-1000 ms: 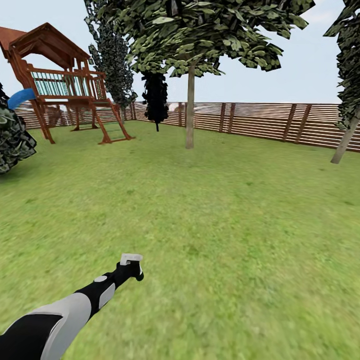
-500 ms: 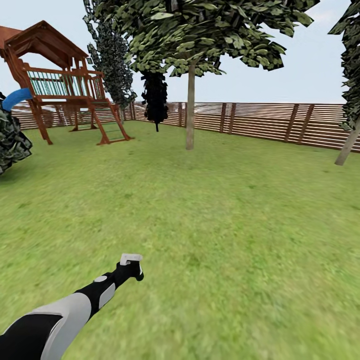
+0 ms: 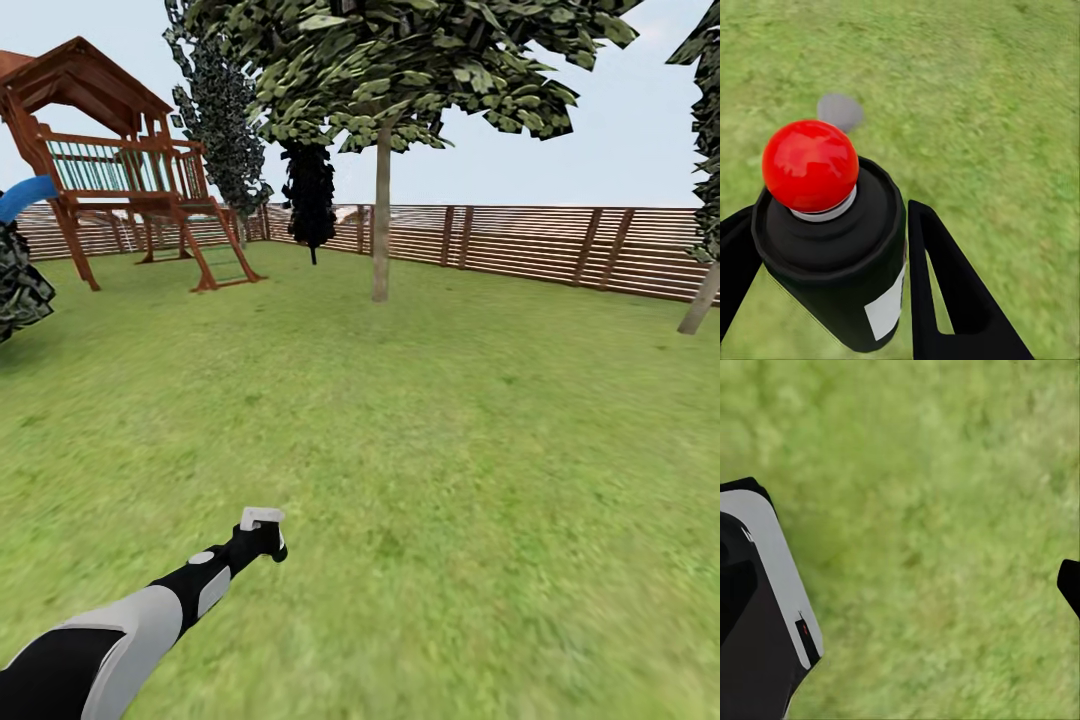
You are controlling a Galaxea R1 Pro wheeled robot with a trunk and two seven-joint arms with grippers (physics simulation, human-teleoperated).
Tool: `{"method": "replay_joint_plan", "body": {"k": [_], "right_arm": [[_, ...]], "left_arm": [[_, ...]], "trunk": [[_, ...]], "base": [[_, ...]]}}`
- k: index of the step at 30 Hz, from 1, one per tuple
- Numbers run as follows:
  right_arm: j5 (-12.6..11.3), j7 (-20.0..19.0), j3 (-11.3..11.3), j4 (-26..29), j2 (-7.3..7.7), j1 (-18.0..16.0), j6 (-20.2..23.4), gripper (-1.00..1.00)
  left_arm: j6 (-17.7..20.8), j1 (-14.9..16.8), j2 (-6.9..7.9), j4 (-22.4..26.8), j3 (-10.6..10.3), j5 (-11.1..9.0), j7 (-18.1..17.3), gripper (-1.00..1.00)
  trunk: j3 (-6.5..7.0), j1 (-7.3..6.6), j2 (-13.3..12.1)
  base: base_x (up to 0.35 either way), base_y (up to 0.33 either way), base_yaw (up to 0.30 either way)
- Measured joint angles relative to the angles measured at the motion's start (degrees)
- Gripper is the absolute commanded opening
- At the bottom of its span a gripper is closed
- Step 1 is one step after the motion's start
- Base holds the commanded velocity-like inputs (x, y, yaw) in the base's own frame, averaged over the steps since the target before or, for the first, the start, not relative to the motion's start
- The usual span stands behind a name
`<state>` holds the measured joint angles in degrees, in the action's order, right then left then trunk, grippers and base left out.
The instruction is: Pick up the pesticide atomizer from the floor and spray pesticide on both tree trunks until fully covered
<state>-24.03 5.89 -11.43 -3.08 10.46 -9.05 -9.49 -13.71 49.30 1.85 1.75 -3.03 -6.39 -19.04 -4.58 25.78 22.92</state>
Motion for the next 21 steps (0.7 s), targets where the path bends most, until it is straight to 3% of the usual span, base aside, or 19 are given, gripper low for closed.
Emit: {"method": "replay_joint_plan", "body": {"k": [21], "right_arm": [[-0.01, 0.0, 0.0, 0.0, 0.0, 0.0, 0.0, 1.0]], "left_arm": [[0.0, 0.0, 0.0, 0.0, 0.0, 0.08, 0.05, -1.0]], "trunk": [[0.0, 0.0, 0.0]], "base": [[0.35, 0.0, 0.0]]}}
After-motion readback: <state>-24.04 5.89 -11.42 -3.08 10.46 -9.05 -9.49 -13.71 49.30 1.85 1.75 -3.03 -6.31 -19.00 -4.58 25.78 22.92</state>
